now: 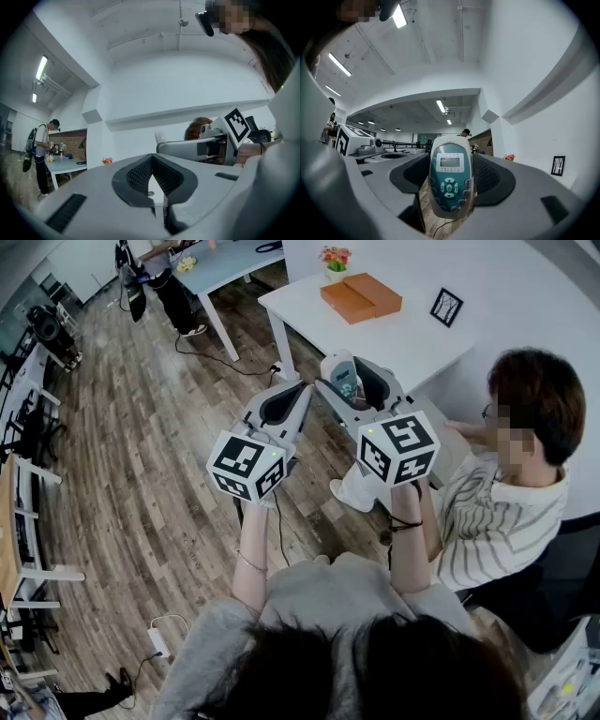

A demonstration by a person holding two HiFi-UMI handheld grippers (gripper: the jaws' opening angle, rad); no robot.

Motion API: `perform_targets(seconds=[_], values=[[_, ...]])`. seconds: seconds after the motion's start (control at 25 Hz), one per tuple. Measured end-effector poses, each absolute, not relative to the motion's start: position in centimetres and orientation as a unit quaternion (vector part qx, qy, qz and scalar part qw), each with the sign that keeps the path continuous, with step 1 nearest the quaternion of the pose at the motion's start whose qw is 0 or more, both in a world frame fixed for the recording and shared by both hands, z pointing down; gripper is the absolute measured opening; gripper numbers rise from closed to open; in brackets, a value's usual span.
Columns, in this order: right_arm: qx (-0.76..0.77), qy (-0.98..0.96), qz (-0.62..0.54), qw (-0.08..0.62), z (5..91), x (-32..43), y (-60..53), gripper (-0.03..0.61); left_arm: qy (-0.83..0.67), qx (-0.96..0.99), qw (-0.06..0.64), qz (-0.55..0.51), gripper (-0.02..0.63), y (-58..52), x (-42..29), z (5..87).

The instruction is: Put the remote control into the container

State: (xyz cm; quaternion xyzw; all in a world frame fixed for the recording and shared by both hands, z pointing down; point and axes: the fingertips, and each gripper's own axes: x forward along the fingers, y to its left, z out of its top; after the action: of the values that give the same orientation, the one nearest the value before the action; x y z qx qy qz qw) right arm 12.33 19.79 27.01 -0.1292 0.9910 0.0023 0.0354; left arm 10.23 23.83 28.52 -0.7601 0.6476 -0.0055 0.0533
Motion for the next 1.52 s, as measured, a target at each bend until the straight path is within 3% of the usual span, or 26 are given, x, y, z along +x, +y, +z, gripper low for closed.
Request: perform_targets(seconds=[1.52], values=[[-0.143, 0.988, -0.047, 0.038, 29.6, 14.0, 14.4, 0.287, 0.659, -0.751, 0.022, -0.016, 0.003, 19.8, 10.3, 30.7]])
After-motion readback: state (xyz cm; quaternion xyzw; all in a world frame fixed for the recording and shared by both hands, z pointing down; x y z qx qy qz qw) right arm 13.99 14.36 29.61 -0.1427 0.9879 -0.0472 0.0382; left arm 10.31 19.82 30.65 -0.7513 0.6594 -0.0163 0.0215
